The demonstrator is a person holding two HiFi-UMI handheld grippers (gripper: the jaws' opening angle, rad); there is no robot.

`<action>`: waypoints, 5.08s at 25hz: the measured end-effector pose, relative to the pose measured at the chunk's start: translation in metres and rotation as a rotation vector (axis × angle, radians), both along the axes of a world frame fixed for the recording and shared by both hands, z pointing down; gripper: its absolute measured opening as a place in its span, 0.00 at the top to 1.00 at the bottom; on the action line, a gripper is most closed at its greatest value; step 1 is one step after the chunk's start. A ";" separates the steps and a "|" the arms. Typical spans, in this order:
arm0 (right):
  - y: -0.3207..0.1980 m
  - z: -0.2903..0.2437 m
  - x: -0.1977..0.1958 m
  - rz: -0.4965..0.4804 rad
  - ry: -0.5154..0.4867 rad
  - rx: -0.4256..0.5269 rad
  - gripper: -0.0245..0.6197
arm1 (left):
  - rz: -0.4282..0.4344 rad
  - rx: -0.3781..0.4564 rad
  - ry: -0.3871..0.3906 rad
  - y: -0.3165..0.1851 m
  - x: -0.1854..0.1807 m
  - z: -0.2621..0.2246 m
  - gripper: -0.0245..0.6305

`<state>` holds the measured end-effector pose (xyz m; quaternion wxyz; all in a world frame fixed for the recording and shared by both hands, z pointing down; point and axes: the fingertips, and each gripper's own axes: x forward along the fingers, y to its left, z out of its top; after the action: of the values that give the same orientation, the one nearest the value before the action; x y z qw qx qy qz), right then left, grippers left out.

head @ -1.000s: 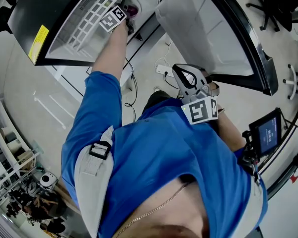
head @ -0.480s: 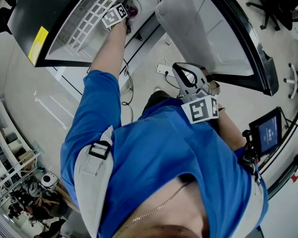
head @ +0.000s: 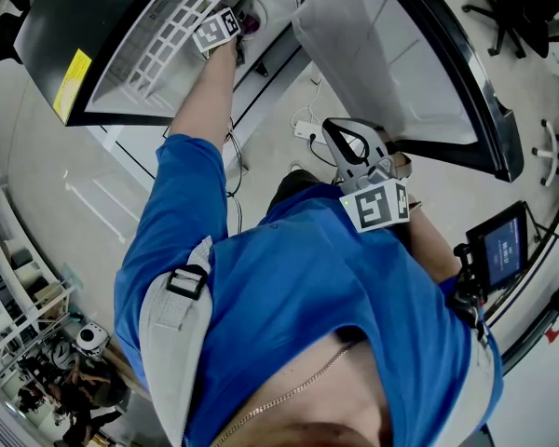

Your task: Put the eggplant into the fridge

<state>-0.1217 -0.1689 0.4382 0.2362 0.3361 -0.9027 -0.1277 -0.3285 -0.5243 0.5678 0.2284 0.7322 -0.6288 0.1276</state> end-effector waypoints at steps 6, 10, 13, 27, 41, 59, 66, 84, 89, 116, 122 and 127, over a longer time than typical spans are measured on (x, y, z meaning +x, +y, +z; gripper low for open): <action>0.001 -0.001 -0.004 -0.021 0.006 0.004 0.93 | 0.032 0.008 -0.036 -0.001 0.004 0.003 0.21; 0.002 0.000 -0.003 -0.014 0.000 -0.001 0.94 | 0.045 0.027 -0.047 -0.002 0.004 0.000 0.16; 0.001 -0.001 -0.003 -0.011 -0.007 0.000 0.93 | 0.051 0.041 -0.039 0.002 0.006 -0.005 0.15; 0.008 -0.006 -0.005 -0.031 -0.031 0.020 0.93 | 0.010 0.131 0.000 0.024 -0.007 -0.025 0.15; 0.011 -0.015 -0.005 -0.026 -0.075 0.028 0.93 | 0.091 0.288 0.147 0.090 0.023 -0.078 0.29; 0.024 0.000 -0.012 0.071 -0.095 -0.017 0.94 | 0.261 0.415 0.366 0.209 0.071 -0.131 0.87; 0.035 -0.007 -0.006 0.016 -0.110 0.012 0.93 | 0.236 0.419 0.383 0.260 0.078 -0.136 0.95; 0.084 -0.024 0.064 -0.064 -0.232 -0.019 0.94 | 0.142 0.492 0.375 0.393 0.139 -0.177 0.95; 0.091 -0.022 0.073 -0.060 -0.261 -0.049 0.93 | 0.132 0.491 0.360 0.417 0.147 -0.175 0.95; 0.097 -0.026 0.070 -0.057 -0.290 -0.059 0.96 | 0.089 0.514 0.312 0.447 0.145 -0.182 0.95; 0.096 -0.025 0.067 -0.063 -0.281 -0.061 0.96 | 0.075 0.504 0.311 0.447 0.143 -0.179 0.95; 0.097 -0.025 0.068 -0.061 -0.279 -0.063 0.96 | 0.077 0.498 0.315 0.447 0.145 -0.177 0.95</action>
<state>-0.0533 -0.0723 0.4132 0.1151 0.3153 -0.9402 -0.0584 -0.1830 -0.0768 0.3907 0.1313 0.7998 -0.5695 -0.1372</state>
